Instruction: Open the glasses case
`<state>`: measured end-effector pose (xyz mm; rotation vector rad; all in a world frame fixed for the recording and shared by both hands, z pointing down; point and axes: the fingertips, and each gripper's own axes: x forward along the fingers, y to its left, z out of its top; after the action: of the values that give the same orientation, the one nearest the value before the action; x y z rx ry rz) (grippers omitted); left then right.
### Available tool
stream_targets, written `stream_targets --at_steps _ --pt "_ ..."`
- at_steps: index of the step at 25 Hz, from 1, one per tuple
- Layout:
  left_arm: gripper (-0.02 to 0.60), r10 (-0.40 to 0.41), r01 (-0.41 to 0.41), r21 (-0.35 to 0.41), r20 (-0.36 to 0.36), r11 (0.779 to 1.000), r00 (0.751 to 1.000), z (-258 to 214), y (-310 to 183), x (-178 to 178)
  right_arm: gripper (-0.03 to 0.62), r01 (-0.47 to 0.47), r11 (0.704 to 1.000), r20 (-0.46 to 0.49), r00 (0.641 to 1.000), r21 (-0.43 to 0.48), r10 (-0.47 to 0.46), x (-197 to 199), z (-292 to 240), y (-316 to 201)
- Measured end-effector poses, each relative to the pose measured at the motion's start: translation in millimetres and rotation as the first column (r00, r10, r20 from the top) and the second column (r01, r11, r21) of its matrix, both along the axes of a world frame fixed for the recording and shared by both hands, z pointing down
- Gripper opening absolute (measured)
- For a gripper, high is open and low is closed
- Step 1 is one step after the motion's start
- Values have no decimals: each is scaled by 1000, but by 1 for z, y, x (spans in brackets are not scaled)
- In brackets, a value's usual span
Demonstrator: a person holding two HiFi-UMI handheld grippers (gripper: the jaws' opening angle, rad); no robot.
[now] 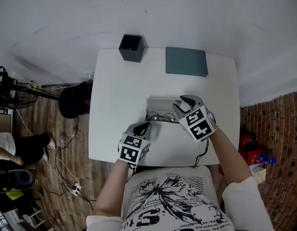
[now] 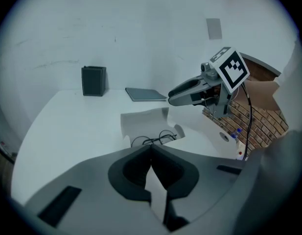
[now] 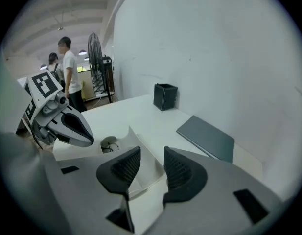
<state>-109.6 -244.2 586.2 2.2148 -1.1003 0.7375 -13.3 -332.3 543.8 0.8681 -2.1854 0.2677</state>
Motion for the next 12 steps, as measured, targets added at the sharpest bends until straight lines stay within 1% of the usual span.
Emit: stream_targets --at_steps 3,6,9,12 --pt "14 16 -14 84 -22 996 1000 -35 2 -4 124 -53 996 71 996 67 48 3 -33 14" --pt "14 28 -18 172 -57 985 998 -76 5 -10 65 -109 984 138 986 138 90 5 -67 30" --pt "14 56 -32 267 -85 963 995 -121 7 -15 15 -191 954 200 969 232 145 9 -102 45" --pt "14 78 -36 368 -101 929 992 -168 14 -22 15 -271 915 259 946 298 195 14 -136 63"
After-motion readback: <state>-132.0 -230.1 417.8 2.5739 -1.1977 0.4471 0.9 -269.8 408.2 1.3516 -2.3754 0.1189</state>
